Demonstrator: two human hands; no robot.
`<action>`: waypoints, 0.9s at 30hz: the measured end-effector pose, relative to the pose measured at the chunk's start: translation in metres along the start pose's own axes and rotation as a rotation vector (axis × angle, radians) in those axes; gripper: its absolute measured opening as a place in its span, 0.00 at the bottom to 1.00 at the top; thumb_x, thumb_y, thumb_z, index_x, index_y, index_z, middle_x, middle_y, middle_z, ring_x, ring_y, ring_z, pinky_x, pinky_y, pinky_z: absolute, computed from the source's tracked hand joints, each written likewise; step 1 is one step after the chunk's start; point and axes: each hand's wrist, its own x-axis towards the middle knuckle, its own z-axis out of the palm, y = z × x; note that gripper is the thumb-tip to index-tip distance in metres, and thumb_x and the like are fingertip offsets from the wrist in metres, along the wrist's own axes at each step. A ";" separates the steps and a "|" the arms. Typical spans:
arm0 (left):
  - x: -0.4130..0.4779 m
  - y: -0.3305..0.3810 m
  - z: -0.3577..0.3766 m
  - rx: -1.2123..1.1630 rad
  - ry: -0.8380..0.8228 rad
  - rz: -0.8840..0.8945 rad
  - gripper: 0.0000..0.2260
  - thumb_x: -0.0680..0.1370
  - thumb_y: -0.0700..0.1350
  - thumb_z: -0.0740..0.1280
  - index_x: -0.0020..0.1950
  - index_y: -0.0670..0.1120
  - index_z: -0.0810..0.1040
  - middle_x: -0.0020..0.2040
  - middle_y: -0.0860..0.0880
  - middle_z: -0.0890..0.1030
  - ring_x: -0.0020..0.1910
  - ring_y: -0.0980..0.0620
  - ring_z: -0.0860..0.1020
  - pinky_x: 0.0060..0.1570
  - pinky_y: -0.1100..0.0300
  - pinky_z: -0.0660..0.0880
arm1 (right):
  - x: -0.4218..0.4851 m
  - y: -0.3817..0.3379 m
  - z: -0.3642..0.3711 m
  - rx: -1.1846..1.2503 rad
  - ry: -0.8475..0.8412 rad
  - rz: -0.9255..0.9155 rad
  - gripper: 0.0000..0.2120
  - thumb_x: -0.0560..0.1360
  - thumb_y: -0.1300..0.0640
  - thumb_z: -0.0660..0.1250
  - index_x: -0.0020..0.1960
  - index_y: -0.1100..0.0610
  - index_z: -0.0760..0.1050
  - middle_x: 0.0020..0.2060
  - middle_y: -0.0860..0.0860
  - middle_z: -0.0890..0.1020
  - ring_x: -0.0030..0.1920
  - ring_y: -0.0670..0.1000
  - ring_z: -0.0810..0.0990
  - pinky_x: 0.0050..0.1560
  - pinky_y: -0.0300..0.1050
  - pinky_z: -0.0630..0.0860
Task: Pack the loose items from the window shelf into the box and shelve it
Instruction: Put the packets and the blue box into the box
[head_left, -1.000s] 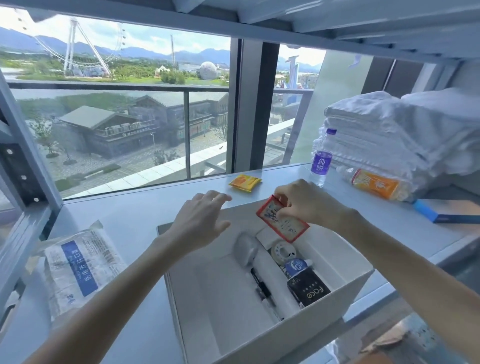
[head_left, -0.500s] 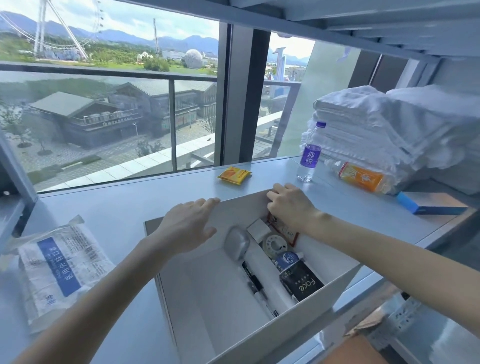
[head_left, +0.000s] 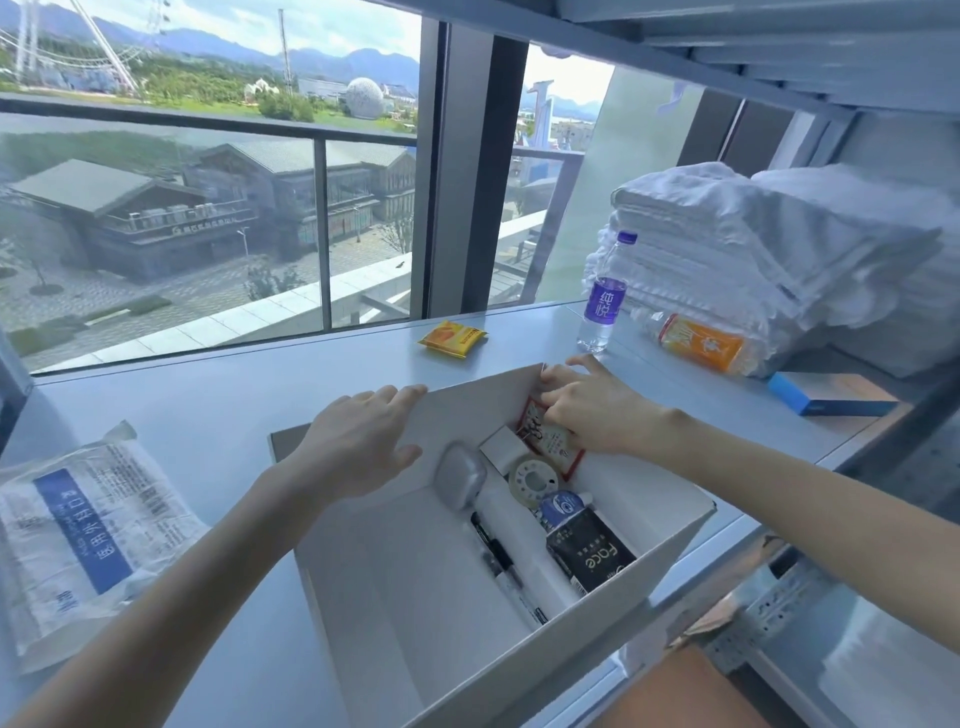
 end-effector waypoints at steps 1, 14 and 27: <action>0.000 0.000 0.000 0.004 0.001 0.001 0.29 0.79 0.55 0.59 0.76 0.52 0.50 0.67 0.50 0.69 0.65 0.48 0.68 0.58 0.57 0.66 | -0.001 0.001 0.000 0.013 0.000 0.002 0.13 0.72 0.53 0.65 0.56 0.51 0.77 0.60 0.45 0.75 0.72 0.50 0.57 0.69 0.56 0.51; 0.004 -0.004 0.001 0.032 0.038 -0.107 0.18 0.80 0.54 0.55 0.70 0.56 0.60 0.64 0.54 0.74 0.58 0.47 0.75 0.45 0.58 0.68 | -0.013 0.058 -0.006 0.410 0.330 -0.011 0.18 0.76 0.48 0.64 0.64 0.50 0.73 0.68 0.49 0.70 0.70 0.52 0.62 0.66 0.53 0.61; 0.005 0.000 0.012 0.094 0.203 -0.124 0.18 0.78 0.61 0.48 0.57 0.54 0.71 0.50 0.56 0.82 0.44 0.46 0.80 0.35 0.58 0.66 | 0.168 0.102 0.086 0.550 0.047 -0.019 0.19 0.79 0.52 0.58 0.68 0.57 0.67 0.68 0.54 0.68 0.67 0.56 0.67 0.66 0.56 0.66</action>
